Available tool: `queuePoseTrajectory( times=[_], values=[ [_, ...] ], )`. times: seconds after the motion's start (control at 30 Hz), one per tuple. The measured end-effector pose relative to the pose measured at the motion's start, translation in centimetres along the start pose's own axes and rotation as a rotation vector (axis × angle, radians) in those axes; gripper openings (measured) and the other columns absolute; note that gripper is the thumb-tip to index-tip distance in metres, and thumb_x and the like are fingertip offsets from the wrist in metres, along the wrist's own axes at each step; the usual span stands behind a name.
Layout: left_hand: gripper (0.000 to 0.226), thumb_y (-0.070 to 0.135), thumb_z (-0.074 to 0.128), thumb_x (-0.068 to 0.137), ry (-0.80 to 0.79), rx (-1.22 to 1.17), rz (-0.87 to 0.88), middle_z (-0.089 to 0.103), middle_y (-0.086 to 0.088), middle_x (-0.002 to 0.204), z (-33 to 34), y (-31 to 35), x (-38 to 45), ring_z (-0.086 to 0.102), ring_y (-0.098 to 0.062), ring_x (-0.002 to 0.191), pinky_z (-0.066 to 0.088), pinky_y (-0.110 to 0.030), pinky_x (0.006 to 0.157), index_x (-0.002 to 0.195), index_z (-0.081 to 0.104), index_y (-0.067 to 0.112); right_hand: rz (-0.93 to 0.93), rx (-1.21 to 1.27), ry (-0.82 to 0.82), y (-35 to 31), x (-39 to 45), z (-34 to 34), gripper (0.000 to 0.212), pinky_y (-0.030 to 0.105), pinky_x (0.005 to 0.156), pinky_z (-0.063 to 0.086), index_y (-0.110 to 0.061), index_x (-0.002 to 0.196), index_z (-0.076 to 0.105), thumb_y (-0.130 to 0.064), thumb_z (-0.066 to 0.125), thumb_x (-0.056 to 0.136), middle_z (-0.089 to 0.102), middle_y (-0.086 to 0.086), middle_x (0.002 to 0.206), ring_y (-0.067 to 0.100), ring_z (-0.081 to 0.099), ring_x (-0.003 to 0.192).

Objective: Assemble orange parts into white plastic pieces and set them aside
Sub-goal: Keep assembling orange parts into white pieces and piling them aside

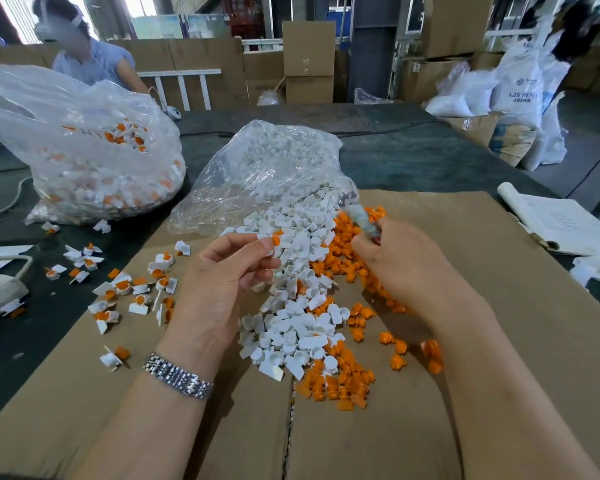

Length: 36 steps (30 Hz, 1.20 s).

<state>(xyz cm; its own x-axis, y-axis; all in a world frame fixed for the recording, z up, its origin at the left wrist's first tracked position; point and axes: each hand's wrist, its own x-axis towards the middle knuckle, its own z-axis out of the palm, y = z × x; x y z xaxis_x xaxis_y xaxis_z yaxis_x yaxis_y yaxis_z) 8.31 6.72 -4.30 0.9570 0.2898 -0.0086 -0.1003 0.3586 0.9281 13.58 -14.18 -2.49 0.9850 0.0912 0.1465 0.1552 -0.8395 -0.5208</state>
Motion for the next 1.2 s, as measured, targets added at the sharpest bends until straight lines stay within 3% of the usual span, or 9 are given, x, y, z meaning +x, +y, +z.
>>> queuePoseTrajectory(
  times=[0.07,0.23,0.37,0.47,0.57,0.73,0.87,1.03,1.2],
  values=[
    [0.029,0.014,0.082,0.071,-0.006,-0.006,0.014,0.075,-0.008,0.083,0.0,0.0,-0.1,0.074,-0.018,0.075,0.058,-0.021,0.065,0.097,0.073,0.005,-0.040,0.189,-0.129,-0.7,-0.6,-1.3,0.028,0.030,0.056,0.046,-0.015,0.085,0.057,-0.036,0.048,0.101,0.062,0.005,0.071,0.015,0.058,0.059],
    [0.018,0.009,0.080,0.079,-0.019,-0.060,0.035,0.075,-0.008,0.087,0.1,0.0,-0.3,0.073,-0.018,0.076,0.056,-0.020,0.062,0.095,0.071,0.008,-0.026,0.422,-0.527,-2.4,-2.2,-2.4,0.029,0.035,0.075,0.060,-0.006,0.099,0.063,-0.033,0.051,0.103,0.074,0.011,0.085,0.018,0.071,0.071],
    [0.014,0.008,0.079,0.083,-0.032,-0.035,0.062,0.074,-0.007,0.086,0.3,-0.1,-0.3,0.072,-0.017,0.075,0.054,-0.020,0.060,0.094,0.071,0.008,-0.048,0.347,-0.540,-3.5,-2.5,-1.9,0.040,0.054,0.090,0.056,0.001,0.104,0.061,-0.038,0.051,0.103,0.073,0.016,0.094,0.030,0.073,0.084],
    [0.012,0.007,0.078,0.084,-0.020,-0.040,0.072,0.073,-0.008,0.084,0.4,-0.2,-0.3,0.072,-0.018,0.074,0.053,-0.020,0.058,0.094,0.071,0.008,-0.089,0.285,-0.567,-4.4,-2.9,-1.7,0.049,0.063,0.091,0.051,0.005,0.109,0.058,-0.043,0.049,0.102,0.070,0.023,0.094,0.036,0.063,0.078],
    [0.009,0.005,0.077,0.086,-0.012,-0.038,0.077,0.074,-0.008,0.085,0.3,-0.2,-0.3,0.072,-0.017,0.073,0.053,-0.020,0.057,0.091,0.071,0.009,-0.097,0.264,-0.570,-4.9,-3.1,-1.4,0.049,0.058,0.087,0.054,0.003,0.105,0.059,-0.045,0.048,0.102,0.069,0.023,0.095,0.030,0.057,0.076],
    [0.009,0.006,0.076,0.086,-0.005,-0.008,0.079,0.075,-0.008,0.086,0.1,-0.3,-0.2,0.072,-0.016,0.072,0.052,-0.019,0.056,0.093,0.070,0.007,-0.153,0.212,-0.539,-5.0,-3.3,-1.0,0.036,0.034,0.063,0.045,-0.014,0.085,0.053,-0.043,0.045,0.104,0.057,0.009,0.078,0.020,0.054,0.067],
    [0.009,0.005,0.076,0.087,0.023,0.018,0.071,0.075,-0.009,0.084,0.2,-0.6,-0.2,0.071,-0.016,0.072,0.052,-0.019,0.056,0.094,0.071,0.005,-0.177,0.212,-0.492,-5.1,-3.7,-0.2,0.039,0.039,0.063,0.046,-0.011,0.086,0.052,-0.045,0.043,0.104,0.057,0.014,0.077,0.023,0.053,0.064],
    [0.006,0.003,0.074,0.088,0.032,0.000,0.054,0.074,-0.006,0.077,0.3,-0.6,-0.4,0.070,-0.015,0.070,0.053,-0.018,0.057,0.084,0.072,0.008,-0.167,0.106,-0.361,-5.4,-3.7,0.7,0.041,0.029,0.050,0.038,-0.016,0.079,0.048,-0.049,0.045,0.102,0.051,0.004,0.068,0.017,0.046,0.056],
    [0.002,0.007,0.076,0.088,0.050,-0.009,0.047,0.075,-0.008,0.081,0.3,-0.7,-0.1,0.072,-0.016,0.073,0.055,-0.018,0.058,0.088,0.074,0.007,-0.161,0.172,-0.368,-5.2,-3.4,1.0,0.044,0.038,0.056,0.051,-0.010,0.079,0.053,-0.048,0.048,0.102,0.056,0.007,0.064,0.020,0.055,0.053]
  ],
)
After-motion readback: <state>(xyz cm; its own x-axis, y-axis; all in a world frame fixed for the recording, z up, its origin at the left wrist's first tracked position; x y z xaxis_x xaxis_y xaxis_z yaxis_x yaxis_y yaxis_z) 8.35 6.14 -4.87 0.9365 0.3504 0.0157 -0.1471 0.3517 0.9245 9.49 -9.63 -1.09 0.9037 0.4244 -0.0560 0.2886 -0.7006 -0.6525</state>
